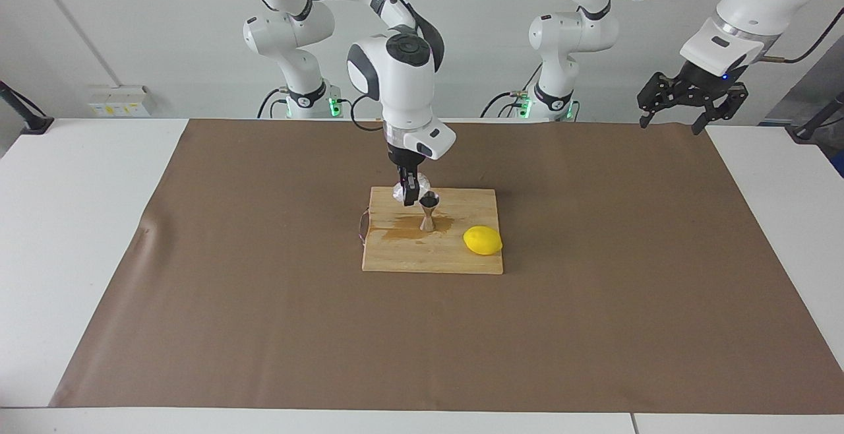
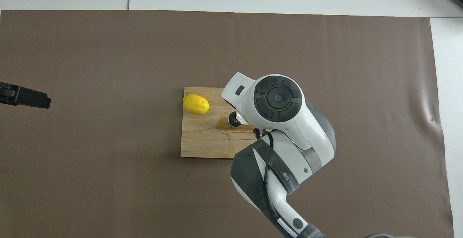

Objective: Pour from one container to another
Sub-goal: 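Carry the white cup with the right gripper away from the board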

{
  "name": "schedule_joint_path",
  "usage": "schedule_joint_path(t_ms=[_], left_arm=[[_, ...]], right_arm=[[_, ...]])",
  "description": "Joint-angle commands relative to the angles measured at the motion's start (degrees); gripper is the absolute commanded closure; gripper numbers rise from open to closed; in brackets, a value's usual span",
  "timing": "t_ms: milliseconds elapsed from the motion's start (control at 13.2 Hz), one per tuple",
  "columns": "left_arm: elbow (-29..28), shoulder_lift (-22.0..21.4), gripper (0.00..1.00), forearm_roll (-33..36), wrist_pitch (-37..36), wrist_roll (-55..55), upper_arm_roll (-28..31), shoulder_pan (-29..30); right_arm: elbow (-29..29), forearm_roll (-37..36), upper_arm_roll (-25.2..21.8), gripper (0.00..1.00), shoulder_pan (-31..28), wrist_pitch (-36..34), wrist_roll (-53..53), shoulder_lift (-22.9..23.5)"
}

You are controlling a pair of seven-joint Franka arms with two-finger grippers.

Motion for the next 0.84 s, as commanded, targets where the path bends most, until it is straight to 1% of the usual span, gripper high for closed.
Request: schedule_joint_path(t_ms=[0,152,380,532,760], left_arm=[[0.5,0.3,0.0,0.6,0.3,0.0,0.3,-0.5],[0.5,0.3,0.0,0.5,0.6,0.1,0.3,-0.5],[0.2,0.3,0.0,0.6,1.5,1.0,0.3,-0.6],[0.1,0.4,0.0,1.2,1.7,1.2,0.2,-0.8],[-0.1,0.4,0.0,2.3,1.8,1.2,-0.2,-0.9]], right_arm=[[-3.1,6.1,1.0,0.61,-5.0,-0.4,-6.5,-3.5],[-5.9,12.6,1.0,0.61,-9.3,0.1,-12.3,-5.7],[-9.5,22.7,0.9,0.61,-17.6,0.5,-24.6,-7.0],[-11.8,26.5,0.9,0.61,-23.0,1.0,-30.9,-7.5],[-16.2,32.0,0.9,0.61,-29.5,1.1,-39.1,-7.9]])
